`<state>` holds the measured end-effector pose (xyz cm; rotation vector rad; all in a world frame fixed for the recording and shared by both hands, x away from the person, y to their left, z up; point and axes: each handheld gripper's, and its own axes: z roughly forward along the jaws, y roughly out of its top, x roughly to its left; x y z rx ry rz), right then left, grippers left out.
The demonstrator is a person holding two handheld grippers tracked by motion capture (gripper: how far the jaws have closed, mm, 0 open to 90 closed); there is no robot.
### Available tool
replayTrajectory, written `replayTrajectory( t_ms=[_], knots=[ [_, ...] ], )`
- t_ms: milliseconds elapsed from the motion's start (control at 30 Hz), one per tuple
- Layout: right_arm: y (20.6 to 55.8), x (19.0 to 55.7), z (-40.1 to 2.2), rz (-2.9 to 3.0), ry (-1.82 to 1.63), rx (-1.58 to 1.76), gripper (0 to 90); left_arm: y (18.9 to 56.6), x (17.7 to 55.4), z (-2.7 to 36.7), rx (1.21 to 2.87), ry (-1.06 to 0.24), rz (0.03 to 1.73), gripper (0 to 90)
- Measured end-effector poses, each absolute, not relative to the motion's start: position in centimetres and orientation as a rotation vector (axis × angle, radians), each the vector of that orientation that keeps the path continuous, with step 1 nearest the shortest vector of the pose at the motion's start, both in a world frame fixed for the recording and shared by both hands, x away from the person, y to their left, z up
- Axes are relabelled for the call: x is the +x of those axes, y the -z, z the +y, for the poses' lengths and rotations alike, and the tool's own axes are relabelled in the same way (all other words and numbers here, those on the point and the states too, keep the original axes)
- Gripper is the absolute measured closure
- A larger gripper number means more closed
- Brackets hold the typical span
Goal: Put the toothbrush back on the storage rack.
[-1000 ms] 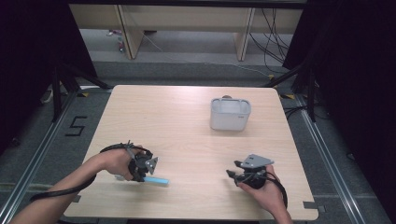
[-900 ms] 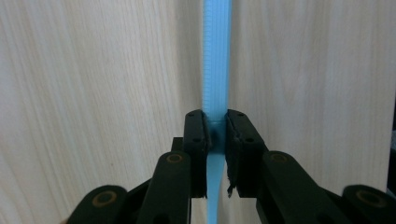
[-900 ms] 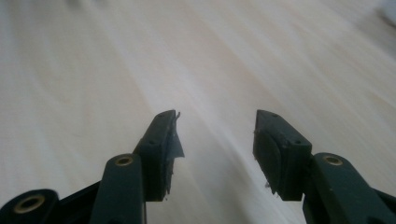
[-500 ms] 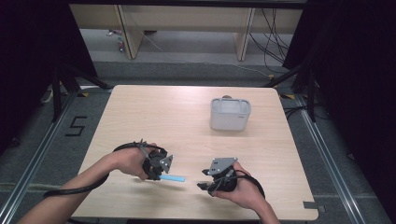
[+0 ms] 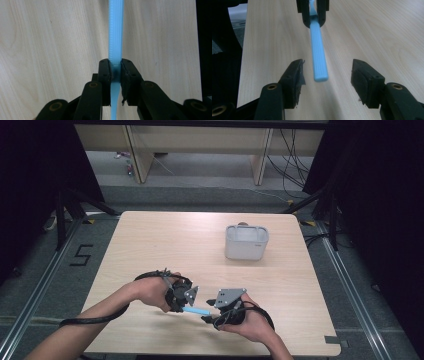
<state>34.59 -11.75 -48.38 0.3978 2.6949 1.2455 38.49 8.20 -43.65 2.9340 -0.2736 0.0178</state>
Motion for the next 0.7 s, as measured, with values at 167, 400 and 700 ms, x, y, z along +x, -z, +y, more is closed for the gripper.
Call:
replayTrajectory(
  t_ms=[167, 400, 700],
  knots=[
    [48.8, 34.6, -11.4, 2.7, -1.259, 0.378, 47.0, 43.5, 38.2, 7.7, 2.919, -0.007, -0.271, 78.4],
    [49.1, 34.6, -11.0, 2.706, -1.263, 0.344, 58.5, 43.3, 38.0, 7.0, 2.916, -0.009, -0.285, 78.4],
    [49.1, 34.6, -10.9, 2.709, -1.273, 0.343, 70.4, 43.5, 38.0, 6.6, 2.928, -0.017, -0.302, 78.4]
  ],
)
